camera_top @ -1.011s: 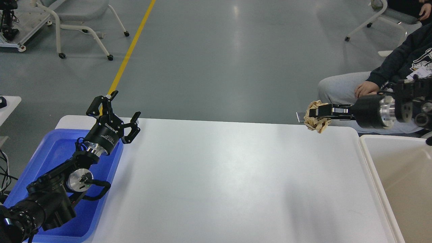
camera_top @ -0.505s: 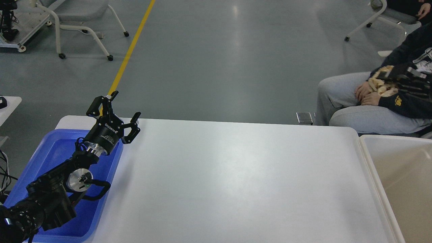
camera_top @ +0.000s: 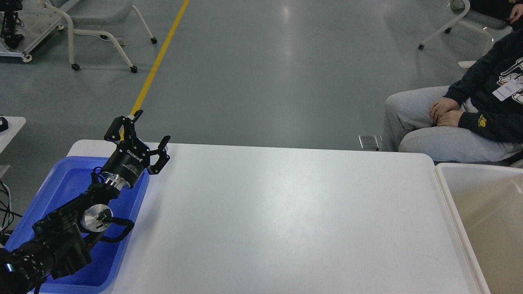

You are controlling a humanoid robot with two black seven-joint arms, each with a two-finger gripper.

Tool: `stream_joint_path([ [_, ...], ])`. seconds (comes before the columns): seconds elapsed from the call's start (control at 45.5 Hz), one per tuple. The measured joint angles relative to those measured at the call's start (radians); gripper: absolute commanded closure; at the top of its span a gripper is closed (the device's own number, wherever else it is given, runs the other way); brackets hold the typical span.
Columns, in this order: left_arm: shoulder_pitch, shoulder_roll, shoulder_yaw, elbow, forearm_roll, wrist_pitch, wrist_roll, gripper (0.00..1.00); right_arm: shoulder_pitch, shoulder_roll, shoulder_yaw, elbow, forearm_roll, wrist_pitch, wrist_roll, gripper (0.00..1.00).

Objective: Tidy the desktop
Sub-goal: 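Lower the paper ball into the white bin and release it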

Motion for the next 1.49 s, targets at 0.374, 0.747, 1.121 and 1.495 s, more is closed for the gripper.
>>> stream_joint_path([
  [0.374, 0.000, 0.000, 0.000, 0.000, 0.000, 0.000, -0.001, 0.00, -0.350, 0.226, 0.308, -0.333, 0.395, -0.108, -0.159, 1.00],
  [0.747, 0.000, 0.000, 0.000, 0.000, -0.001, 0.000, 0.000, 0.00, -0.564, 0.385, 0.776, -0.639, 0.306, 0.080, -0.326, 1.00],
  [1.121, 0.000, 0.000, 0.000, 0.000, -0.001, 0.000, 0.000, 0.00, -0.627, 0.464, 0.898, -0.734, 0.284, 0.160, -0.357, 1.00],
  [1.495, 0.000, -0.001, 0.000, 0.000, -0.002, 0.000, 0.000, 0.00, -0.647, 0.490, 0.923, -0.793, 0.280, 0.132, -0.365, 0.00],
])
